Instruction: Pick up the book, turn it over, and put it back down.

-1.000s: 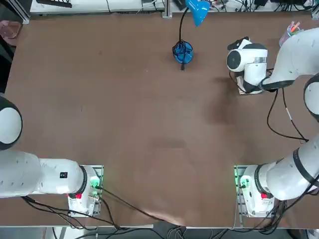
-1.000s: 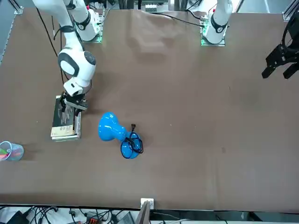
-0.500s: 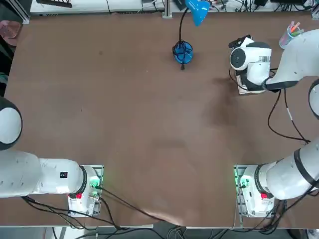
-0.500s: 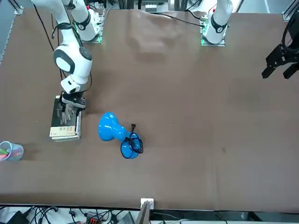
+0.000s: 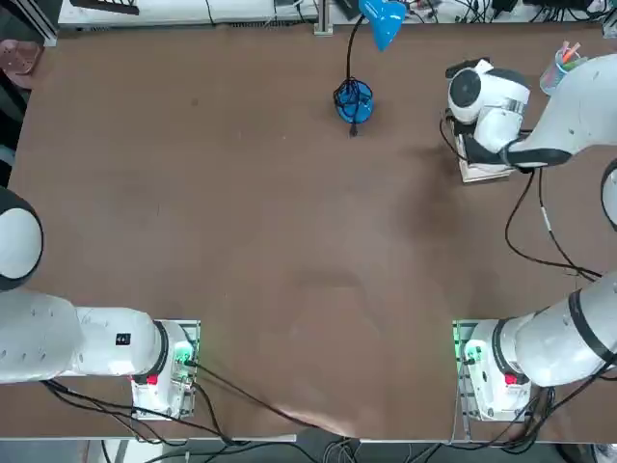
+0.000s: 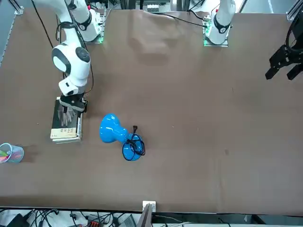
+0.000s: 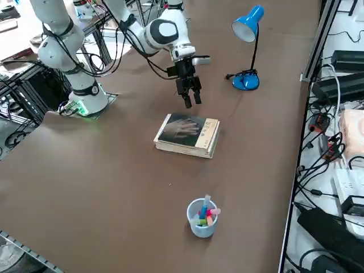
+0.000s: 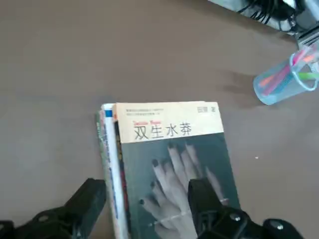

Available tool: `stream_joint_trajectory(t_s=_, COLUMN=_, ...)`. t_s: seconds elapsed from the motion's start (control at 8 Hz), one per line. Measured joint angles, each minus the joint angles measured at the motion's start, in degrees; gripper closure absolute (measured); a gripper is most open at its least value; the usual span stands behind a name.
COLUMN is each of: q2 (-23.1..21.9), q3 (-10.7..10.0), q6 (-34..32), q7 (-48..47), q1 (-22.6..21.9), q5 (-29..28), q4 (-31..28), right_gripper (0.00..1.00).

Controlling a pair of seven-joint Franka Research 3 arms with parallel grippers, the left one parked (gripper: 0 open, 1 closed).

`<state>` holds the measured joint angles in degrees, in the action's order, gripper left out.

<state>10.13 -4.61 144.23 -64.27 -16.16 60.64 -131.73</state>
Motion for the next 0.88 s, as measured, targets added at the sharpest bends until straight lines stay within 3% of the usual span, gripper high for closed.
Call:
stream_joint_trajectory(t_s=0.25, q2=-0.9, q3=0.1, q6=-1.2, q7=8.8, q1=0.0, q5=-10.1, q4=2.5, right_gripper=0.00)
stream_joint_trajectory(t_s=0.88, q2=-3.5, q3=-0.1, q6=-17.7, q7=32.3, q1=-1.0, q5=-32.9, q4=14.1, right_gripper=0.00)
